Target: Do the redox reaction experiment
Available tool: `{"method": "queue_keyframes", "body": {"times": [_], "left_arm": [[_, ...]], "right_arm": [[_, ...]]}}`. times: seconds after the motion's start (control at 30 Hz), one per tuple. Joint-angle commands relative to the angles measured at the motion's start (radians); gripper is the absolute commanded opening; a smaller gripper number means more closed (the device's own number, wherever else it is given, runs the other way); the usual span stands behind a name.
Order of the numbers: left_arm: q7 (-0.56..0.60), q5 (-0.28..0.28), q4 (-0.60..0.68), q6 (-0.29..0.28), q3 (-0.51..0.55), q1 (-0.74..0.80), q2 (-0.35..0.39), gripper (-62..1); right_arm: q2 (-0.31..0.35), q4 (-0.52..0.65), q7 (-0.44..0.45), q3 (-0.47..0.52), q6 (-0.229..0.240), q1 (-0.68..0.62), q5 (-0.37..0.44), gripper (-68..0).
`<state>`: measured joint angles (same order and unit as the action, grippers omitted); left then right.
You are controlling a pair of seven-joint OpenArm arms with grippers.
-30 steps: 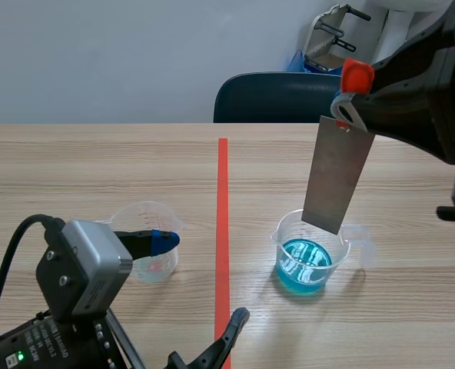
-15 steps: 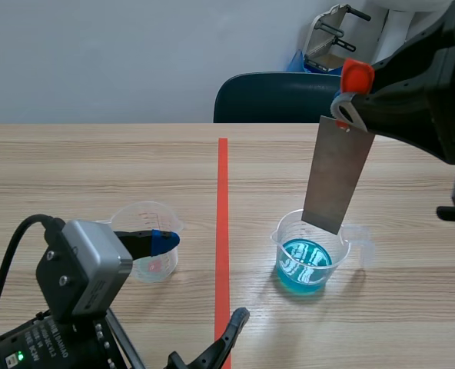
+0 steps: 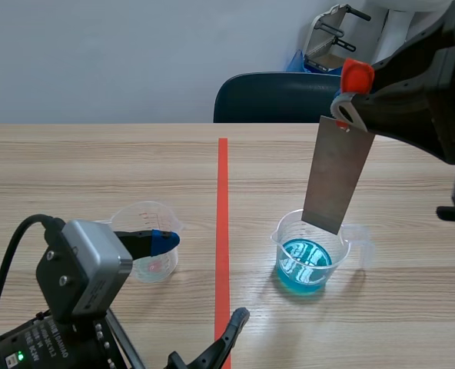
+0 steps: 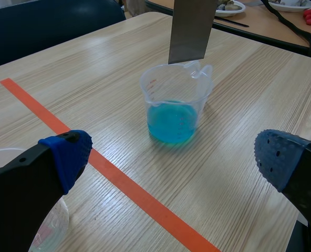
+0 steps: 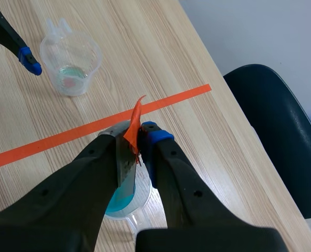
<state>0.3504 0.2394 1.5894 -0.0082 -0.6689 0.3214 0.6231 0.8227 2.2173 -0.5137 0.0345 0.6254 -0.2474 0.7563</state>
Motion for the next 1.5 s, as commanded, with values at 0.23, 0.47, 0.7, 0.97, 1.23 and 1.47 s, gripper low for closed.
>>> {"method": "queue_keyframes", "body": {"times": [0.23,0.47,0.7,0.97,1.23,1.47], "left_arm": [[0.020,0.002,0.014,-0.002,-0.002,0.002,-0.008,1.4],[0.020,0.002,0.014,-0.002,-0.002,0.002,-0.008,1.4],[0.020,0.002,0.014,-0.002,-0.002,0.002,-0.008,1.4],[0.020,0.002,0.014,-0.002,-0.002,0.002,-0.008,1.4],[0.020,0.002,0.014,-0.002,-0.002,0.002,-0.008,1.4],[0.020,0.002,0.014,-0.002,-0.002,0.002,-0.008,1.4]], "right_arm": [[0.003,-0.039,0.092,-0.008,0.039,0.012,-0.025,-66.7],[0.002,-0.105,0.171,-0.037,0.057,0.012,-0.075,-66.7],[0.002,-0.186,0.296,-0.083,0.076,0.012,-0.148,-66.7],[0.002,-0.290,0.452,-0.159,0.076,0.012,-0.261,-66.7],[-0.023,-0.382,0.596,-0.221,0.075,0.013,-0.418,-66.7],[-0.037,-0.418,0.675,-0.260,0.031,0.018,-0.543,-66.7]]}}
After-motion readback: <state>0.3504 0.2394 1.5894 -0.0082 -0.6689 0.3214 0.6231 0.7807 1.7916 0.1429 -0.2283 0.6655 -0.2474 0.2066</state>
